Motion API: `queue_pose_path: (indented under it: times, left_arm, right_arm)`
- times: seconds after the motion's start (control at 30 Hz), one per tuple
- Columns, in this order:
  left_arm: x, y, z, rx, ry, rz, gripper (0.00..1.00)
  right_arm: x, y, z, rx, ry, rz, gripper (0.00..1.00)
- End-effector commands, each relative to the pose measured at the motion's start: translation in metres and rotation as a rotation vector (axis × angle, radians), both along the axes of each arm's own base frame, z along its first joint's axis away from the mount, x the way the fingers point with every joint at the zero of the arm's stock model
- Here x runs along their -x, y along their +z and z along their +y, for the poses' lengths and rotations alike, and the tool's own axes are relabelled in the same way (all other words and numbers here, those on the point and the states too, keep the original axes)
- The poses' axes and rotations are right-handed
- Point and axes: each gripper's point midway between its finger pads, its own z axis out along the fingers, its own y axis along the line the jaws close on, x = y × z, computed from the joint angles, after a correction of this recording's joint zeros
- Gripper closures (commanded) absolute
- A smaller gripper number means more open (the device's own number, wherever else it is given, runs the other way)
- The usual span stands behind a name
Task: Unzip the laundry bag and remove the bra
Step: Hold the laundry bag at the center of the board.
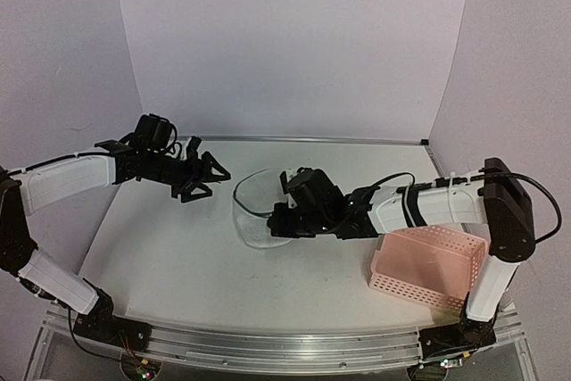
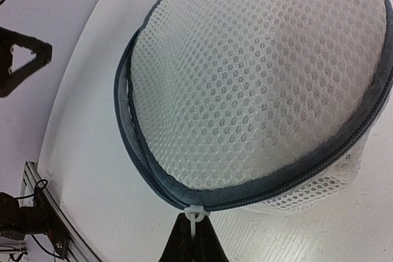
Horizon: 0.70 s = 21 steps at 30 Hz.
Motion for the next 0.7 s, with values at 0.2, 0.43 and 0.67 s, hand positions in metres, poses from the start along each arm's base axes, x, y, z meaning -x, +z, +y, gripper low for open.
queue_pose_path:
  times: [0.2, 0.43, 0.67]
  left_arm:
    - [0.030, 0.003, -0.048, 0.294, 0.030, 0.105, 0.21]
    - [0.029, -0.014, -0.066, 0.319, 0.078, 0.149, 0.21]
    - [0.025, -0.034, -0.083, 0.305, 0.078, 0.197, 0.22]
  right_arm:
    - [-0.003, 0.031, 0.033, -0.106, 0.034, -0.027, 1.00]
    - [0.002, 0.028, 0.030, -0.102, 0.039, -0.023, 1.00]
    - [0.006, 0.031, 0.026, -0.107, 0.043, -0.034, 1.00]
